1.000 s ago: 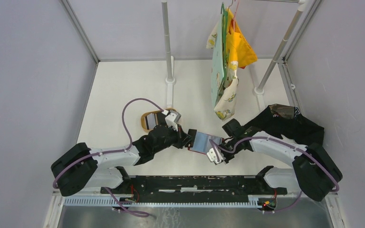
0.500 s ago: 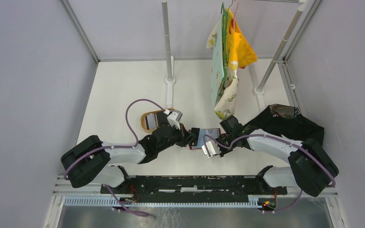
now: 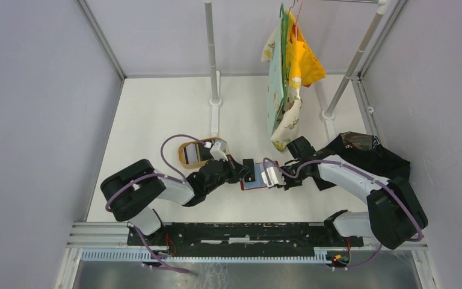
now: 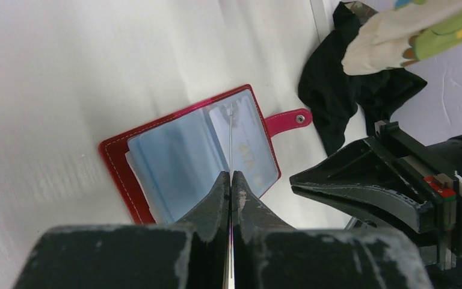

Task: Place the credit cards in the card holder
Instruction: Insert the credit card into the card holder.

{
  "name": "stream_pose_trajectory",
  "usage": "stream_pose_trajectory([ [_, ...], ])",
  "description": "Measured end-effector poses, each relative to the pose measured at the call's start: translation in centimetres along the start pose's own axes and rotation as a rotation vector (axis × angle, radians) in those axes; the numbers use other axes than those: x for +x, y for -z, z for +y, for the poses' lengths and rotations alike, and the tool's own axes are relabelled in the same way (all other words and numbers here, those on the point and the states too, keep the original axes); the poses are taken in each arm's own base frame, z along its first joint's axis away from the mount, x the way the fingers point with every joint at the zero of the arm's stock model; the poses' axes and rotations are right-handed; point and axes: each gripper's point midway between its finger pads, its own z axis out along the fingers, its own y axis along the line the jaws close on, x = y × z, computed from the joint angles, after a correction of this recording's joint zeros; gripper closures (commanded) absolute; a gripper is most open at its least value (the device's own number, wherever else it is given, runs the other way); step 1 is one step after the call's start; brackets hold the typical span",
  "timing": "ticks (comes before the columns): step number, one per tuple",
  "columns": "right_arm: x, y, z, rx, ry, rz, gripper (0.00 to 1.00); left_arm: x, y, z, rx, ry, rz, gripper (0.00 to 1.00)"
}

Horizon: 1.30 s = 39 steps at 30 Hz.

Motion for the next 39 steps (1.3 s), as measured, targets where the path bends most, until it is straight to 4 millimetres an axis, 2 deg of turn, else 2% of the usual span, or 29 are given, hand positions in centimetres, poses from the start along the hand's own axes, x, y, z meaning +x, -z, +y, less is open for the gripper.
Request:
stream_pose_trajectory([
  [7, 0.8, 0.1, -0.1, 0.008, -0.063, 0.025, 0.86, 1.2, -1.4, 0.6, -0.023, 0.089, -0.008, 0.98],
  [17, 2.3, -0.3, -1.0, 0.05, -0.128, 0.092, 0.85, 1.4, -1.8, -1.2, 0.02, 0.218, -0.067, 0.98],
  [24, 2.5, -0.2, -1.4, 0.069, -0.14, 0.105, 0.85, 2.1, -2.2, 0.1, -0.03, 0.277, -0.086, 0.98],
  [39, 2.8, -0.4, -1.2, 0.062, -0.146, 0.122, 0.85, 2.9, -2.3, 0.9, -0.066, 0.28, -0.093, 0.98],
])
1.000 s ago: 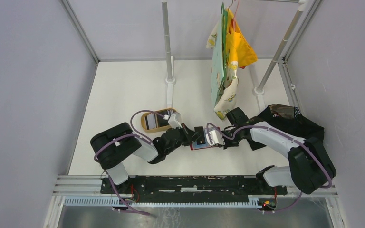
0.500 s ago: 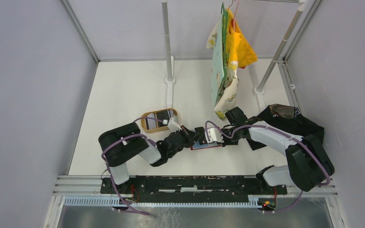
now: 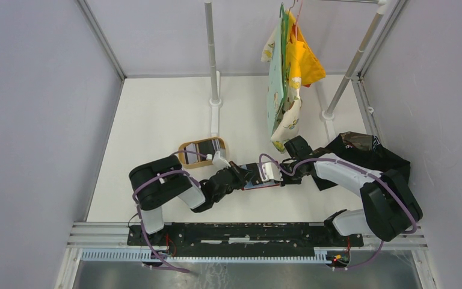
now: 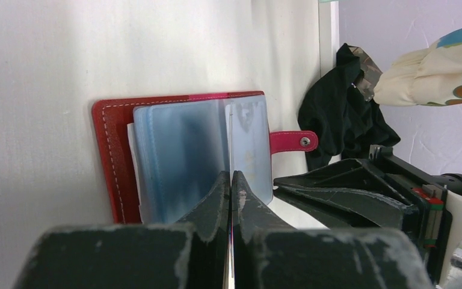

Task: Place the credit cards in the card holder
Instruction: Insert the credit card into the card holder.

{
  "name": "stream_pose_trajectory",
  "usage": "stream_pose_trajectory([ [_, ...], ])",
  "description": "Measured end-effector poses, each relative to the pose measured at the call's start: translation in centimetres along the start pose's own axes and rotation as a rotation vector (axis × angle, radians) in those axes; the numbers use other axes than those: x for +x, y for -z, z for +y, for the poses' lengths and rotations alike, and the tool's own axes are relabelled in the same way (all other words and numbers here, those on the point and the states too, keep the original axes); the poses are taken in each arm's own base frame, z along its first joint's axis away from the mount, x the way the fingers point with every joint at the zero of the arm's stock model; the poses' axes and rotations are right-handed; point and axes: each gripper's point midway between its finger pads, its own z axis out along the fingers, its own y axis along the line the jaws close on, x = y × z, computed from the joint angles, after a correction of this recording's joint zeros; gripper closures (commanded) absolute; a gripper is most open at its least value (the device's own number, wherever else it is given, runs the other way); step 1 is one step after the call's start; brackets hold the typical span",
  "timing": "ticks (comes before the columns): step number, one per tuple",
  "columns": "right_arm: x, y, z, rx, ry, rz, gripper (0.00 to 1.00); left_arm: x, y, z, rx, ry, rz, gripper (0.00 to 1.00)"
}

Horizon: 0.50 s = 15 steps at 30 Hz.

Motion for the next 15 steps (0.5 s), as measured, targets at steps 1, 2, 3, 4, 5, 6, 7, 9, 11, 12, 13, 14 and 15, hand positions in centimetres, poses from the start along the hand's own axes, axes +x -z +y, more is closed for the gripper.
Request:
stream_pose_trajectory([
  [1, 0.0, 0.0, -0.01, 0.0, 0.0, 0.0, 0.85, 0.06, -0.02, 0.11, -0.003, -0.001, 0.0, 0.98],
  [2, 0.0, 0.0, -0.01, 0.0, -0.001, 0.0, 0.85, 0.15, -0.05, 0.27, -0.006, -0.002, 0.002, 0.98],
  [3, 0.0, 0.0, -0.01, 0.0, -0.001, 0.0, 0.85, 0.21, -0.1, 0.41, -0.009, -0.002, 0.002, 0.98],
  [4, 0.02, 0.0, -0.01, 0.001, -0.001, 0.001, 0.85, 0.3, -0.15, 0.6, -0.013, -0.001, 0.004, 0.98],
  [5, 0.04, 0.01, -0.02, 0.002, -0.004, 0.002, 0.85, 0.37, -0.19, 0.75, -0.016, 0.002, 0.004, 0.98],
  [6, 0.07, 0.01, -0.02, 0.002, -0.004, 0.004, 0.85, 0.42, -0.22, 0.84, -0.018, 0.006, 0.005, 0.98],
  [7, 0.11, 0.0, -0.03, 0.003, -0.005, 0.006, 0.85, 0.43, -0.24, 0.81, -0.016, 0.013, 0.005, 0.98],
  [9, 0.18, -0.03, -0.06, 0.003, -0.008, 0.009, 0.85, 0.45, -0.3, 0.71, -0.009, 0.022, 0.003, 0.98],
  [11, 0.25, -0.07, -0.09, 0.004, -0.01, 0.012, 0.85, 0.51, -0.4, 0.75, -0.004, 0.03, 0.002, 0.98],
  [12, 0.27, -0.06, -0.12, 0.006, -0.012, 0.014, 0.84, 0.53, -0.45, 0.71, 0.0, 0.035, 0.001, 0.98],
  [13, 0.28, -0.06, -0.13, 0.007, -0.015, 0.014, 0.84, 0.57, -0.52, 0.68, 0.006, 0.042, 0.0, 0.98],
  [14, 0.29, -0.06, -0.15, 0.008, -0.015, 0.015, 0.84, 0.64, -0.58, 0.66, 0.012, 0.048, 0.0, 0.98],
  [15, 0.3, -0.06, -0.16, 0.008, -0.016, 0.016, 0.84, 0.66, -0.63, 0.61, 0.018, 0.051, -0.001, 0.98],
])
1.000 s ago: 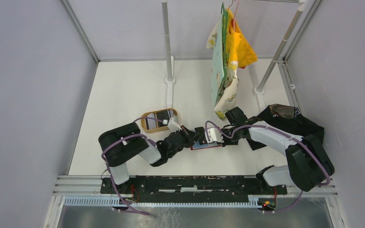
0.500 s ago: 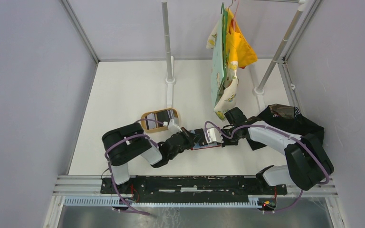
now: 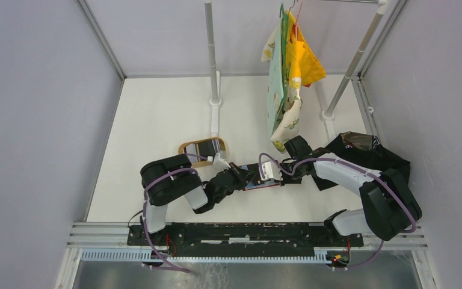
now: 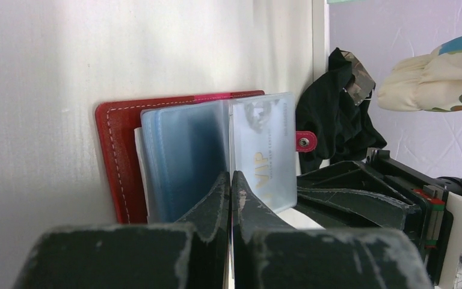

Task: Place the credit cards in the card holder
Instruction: Insert the credit card into the card holder.

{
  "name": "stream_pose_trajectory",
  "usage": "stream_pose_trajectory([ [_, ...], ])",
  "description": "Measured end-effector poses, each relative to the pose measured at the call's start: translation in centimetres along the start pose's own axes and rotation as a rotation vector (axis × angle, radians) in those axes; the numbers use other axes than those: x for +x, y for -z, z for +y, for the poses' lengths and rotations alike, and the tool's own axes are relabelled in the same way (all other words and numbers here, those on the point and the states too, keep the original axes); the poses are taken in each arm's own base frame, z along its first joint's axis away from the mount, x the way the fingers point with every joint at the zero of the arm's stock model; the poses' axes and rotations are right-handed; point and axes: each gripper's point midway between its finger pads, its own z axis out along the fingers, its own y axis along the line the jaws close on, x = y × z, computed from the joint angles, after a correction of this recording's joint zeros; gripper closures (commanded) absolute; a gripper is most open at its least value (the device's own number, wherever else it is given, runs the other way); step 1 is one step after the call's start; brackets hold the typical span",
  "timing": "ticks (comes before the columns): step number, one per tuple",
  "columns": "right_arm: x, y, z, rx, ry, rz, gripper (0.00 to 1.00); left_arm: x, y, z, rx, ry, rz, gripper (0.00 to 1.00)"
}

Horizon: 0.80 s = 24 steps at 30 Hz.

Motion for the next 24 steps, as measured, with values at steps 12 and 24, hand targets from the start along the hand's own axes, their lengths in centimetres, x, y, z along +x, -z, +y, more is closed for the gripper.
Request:
stream_pose_trajectory([
  [12, -0.6, 1.8, -1.6, 0.097, -0.045, -0.047, 0.79, 0.2, -0.2, -0.7, 0.058, 0.028, 0.002, 0.98],
  [24, -1.8, 1.1, -3.7, 0.183, -0.209, -0.134, 0.8, 0.5, -0.4, 0.0, 0.044, 0.053, 0.007, 0.98],
])
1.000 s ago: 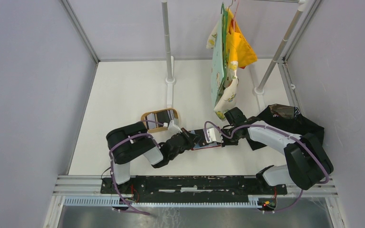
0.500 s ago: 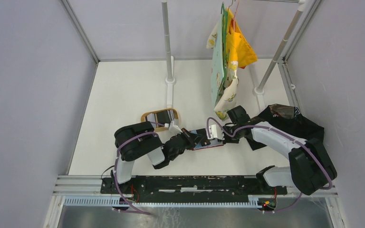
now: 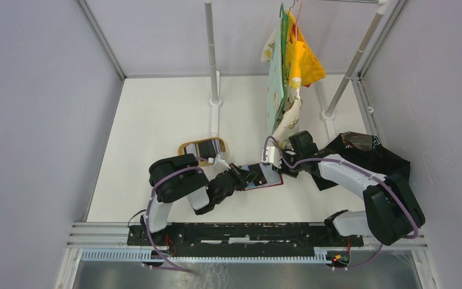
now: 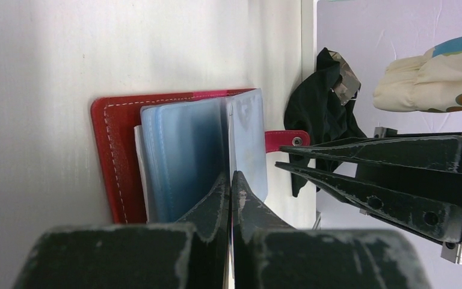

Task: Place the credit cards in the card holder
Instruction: Insert the credit card into the card holder.

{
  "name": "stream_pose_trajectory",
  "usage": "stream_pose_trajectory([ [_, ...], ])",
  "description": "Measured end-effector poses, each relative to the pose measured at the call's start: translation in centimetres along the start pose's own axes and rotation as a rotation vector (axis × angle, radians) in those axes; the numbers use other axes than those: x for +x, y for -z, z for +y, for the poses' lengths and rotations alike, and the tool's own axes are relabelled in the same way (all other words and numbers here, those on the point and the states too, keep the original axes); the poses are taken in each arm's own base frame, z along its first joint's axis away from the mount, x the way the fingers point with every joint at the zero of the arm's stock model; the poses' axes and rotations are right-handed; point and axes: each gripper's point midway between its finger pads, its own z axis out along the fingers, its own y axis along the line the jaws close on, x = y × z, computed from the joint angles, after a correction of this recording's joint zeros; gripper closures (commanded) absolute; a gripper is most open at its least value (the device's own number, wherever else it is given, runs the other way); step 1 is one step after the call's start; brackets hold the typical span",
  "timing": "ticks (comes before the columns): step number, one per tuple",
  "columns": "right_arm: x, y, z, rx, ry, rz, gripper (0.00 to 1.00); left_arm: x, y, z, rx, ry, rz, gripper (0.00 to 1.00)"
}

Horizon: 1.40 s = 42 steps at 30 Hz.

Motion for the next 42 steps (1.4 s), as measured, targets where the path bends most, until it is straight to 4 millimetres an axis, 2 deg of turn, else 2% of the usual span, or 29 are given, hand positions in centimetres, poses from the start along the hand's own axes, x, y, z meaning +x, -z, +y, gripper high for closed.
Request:
stream_pose_trajectory([
  [7, 1.4, -1.4, 0.7, -0.034, -0.057, 0.045, 0.8, 0.1, -0.4, -0.1, 0.018, 0.011, -0.003, 0.98],
  [18, 1.3, -1.6, 0.5, -0.037, -0.054, 0.062, 0.79, 0.4, -1.0, -0.4, 0.039, 0.02, -0.002, 0.98],
  [25, 1.3, -1.6, 0.5, -0.035, -0.057, 0.064, 0.79, 0.5, -0.6, -0.2, 0.044, 0.076, 0.01, 0.98],
  [42, 1.3, -1.7, 0.5, -0.033, -0.056, 0.077, 0.79, 0.9, -0.8, 0.1, -0.035, 0.169, 0.052, 0.98],
])
